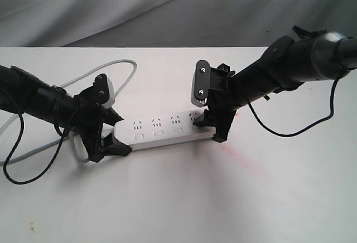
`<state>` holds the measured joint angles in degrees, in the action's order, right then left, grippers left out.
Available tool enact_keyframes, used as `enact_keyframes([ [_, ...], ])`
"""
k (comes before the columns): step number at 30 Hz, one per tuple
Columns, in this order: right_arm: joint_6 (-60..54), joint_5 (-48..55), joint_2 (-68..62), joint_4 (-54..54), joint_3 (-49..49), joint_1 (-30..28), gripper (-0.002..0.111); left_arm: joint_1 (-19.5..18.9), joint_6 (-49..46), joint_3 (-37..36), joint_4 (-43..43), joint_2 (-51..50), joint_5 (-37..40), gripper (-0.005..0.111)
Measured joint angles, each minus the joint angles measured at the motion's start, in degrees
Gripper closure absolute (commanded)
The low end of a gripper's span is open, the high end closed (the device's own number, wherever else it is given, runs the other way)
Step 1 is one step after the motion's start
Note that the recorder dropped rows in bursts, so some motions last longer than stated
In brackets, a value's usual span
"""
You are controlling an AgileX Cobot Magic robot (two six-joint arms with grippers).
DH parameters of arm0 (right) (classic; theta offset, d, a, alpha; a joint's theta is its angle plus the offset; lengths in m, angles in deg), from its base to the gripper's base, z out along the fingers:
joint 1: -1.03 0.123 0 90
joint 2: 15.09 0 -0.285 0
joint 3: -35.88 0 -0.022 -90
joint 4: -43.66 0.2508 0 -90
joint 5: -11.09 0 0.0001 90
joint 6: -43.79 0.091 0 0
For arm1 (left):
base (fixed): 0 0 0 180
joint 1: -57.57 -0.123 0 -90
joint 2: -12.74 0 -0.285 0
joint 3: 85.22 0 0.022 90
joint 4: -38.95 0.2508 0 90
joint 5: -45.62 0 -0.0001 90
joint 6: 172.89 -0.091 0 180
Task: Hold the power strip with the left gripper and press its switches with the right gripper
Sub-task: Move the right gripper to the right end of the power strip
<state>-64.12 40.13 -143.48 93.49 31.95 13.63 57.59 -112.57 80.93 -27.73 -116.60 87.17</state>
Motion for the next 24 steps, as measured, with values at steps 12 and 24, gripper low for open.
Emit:
enact_keyframes([
  [12, -0.45, -1.17, -0.57, 2.97, -0.60, 1.06, 0.057, 0.00, 0.00, 0.00, 0.11, 0.00, 0.00, 0.054],
  [24, -0.86, -1.47, 5.18, -2.51, -1.87, 1.48, 0.057, 0.00, 0.00, 0.00, 0.11, 0.00, 0.22, 0.054],
])
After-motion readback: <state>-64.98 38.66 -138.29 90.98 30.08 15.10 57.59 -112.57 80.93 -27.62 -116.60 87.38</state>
